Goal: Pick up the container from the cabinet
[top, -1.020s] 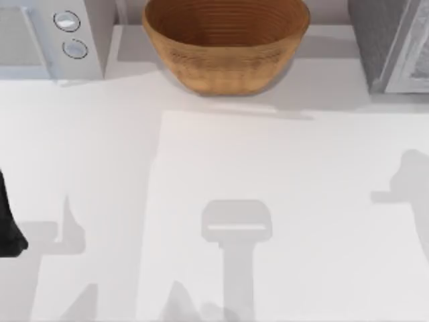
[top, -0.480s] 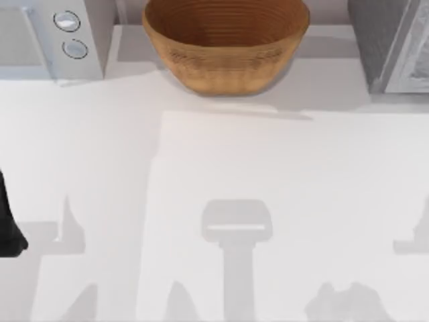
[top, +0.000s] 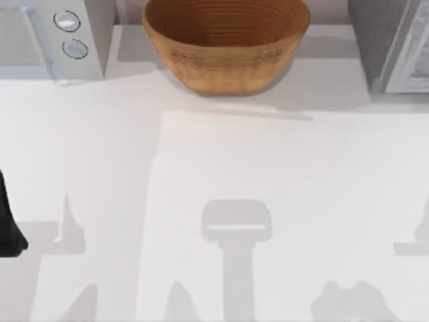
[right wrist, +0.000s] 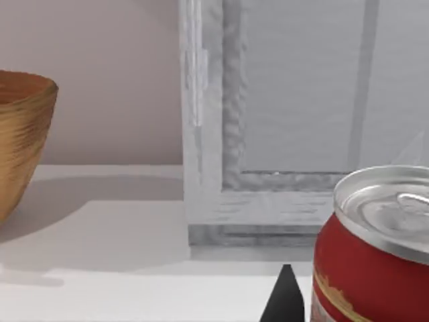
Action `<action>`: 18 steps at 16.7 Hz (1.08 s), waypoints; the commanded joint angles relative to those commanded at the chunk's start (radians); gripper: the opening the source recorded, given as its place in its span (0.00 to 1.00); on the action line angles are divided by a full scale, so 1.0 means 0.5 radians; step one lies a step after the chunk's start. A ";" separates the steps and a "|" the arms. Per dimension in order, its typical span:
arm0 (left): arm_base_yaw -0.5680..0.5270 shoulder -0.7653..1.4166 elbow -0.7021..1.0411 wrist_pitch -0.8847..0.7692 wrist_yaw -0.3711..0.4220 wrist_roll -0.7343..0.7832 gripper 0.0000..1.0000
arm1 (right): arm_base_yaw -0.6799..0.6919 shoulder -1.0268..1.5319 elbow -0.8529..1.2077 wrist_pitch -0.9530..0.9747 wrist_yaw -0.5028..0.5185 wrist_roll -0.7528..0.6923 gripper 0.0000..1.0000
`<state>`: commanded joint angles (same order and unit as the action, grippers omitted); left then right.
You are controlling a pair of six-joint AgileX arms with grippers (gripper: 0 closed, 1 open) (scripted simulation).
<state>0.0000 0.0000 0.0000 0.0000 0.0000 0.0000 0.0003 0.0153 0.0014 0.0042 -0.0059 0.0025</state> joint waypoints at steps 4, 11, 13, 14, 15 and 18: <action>0.000 0.000 0.000 0.000 0.000 0.000 1.00 | -0.085 0.275 0.094 0.195 -0.196 0.028 0.00; 0.000 0.000 0.000 0.000 0.000 0.000 1.00 | -0.432 1.347 0.501 1.022 -0.925 0.137 0.00; 0.000 0.000 0.000 0.000 0.000 0.000 1.00 | -0.561 1.742 0.648 1.332 -1.182 0.173 0.00; 0.000 0.000 0.000 0.000 0.000 0.000 1.00 | -0.627 1.950 0.723 1.493 -1.314 0.192 0.00; 0.000 0.000 0.000 0.000 0.000 0.000 1.00 | -0.695 2.162 0.799 1.655 -1.447 0.210 0.00; 0.000 0.000 0.000 0.000 0.000 0.000 1.00 | -0.894 2.811 1.019 2.139 -1.839 0.262 0.00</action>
<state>0.0000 0.0000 0.0000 0.0000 0.0000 0.0000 -0.4468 1.4209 0.5110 1.0739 -0.9253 0.1334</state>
